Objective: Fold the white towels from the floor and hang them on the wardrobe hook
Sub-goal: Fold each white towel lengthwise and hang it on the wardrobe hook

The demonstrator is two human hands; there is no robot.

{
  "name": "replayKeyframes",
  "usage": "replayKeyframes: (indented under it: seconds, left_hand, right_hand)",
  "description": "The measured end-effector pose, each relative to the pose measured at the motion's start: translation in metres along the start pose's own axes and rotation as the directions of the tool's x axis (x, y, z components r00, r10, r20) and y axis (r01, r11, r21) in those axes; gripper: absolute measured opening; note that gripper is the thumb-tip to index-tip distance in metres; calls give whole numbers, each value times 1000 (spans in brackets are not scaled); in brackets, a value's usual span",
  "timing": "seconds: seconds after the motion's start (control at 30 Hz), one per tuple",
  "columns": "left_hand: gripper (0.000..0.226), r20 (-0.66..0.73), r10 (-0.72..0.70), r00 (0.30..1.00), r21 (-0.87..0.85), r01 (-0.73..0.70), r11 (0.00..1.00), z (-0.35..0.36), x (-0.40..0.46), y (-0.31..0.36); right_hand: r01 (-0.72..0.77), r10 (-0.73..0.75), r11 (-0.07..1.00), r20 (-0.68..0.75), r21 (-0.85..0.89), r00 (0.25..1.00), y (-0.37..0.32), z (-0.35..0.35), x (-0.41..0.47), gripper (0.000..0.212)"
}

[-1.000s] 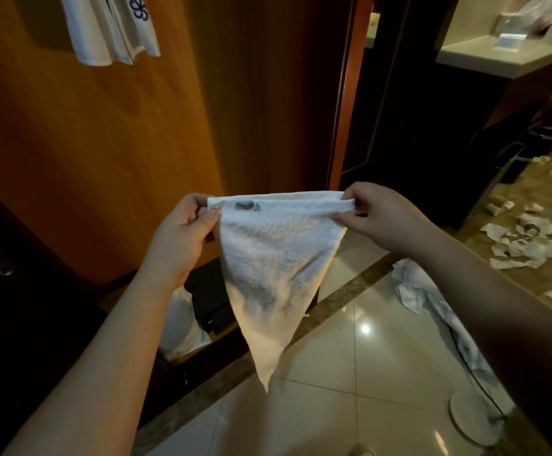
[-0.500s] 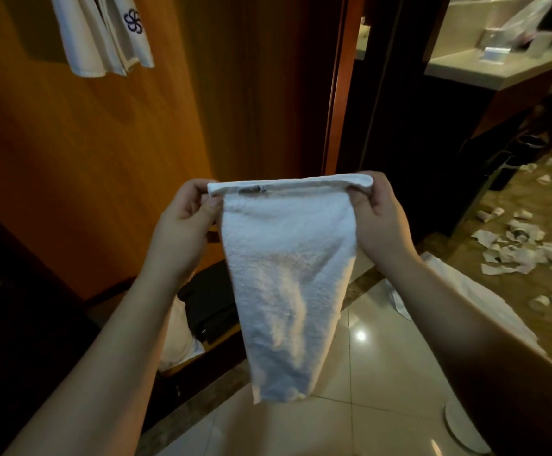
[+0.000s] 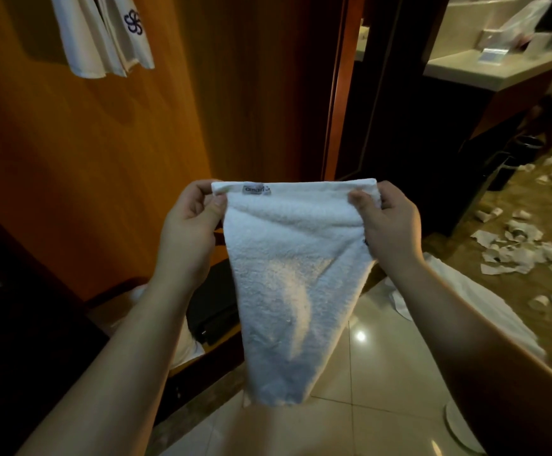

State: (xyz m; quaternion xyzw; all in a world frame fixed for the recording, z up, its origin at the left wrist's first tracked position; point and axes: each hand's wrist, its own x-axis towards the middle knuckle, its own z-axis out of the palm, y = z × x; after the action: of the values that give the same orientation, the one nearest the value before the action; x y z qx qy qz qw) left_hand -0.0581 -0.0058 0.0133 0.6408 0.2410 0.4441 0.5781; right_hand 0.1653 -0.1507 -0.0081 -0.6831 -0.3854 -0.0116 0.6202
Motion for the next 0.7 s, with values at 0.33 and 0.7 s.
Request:
replayKeyframes:
  seconds: [0.33, 0.7]
  left_hand:
    - [18, 115, -90, 989, 67, 83, 994, -3, 2, -5]
    - [15, 87, -56, 995, 262, 31, 965, -27, 0, -14]
  right_hand:
    - [-578, 289, 801, 747, 154, 598, 33, -7, 8, 30]
    - [-245, 287, 957, 607, -153, 741, 20, -6, 9, 36]
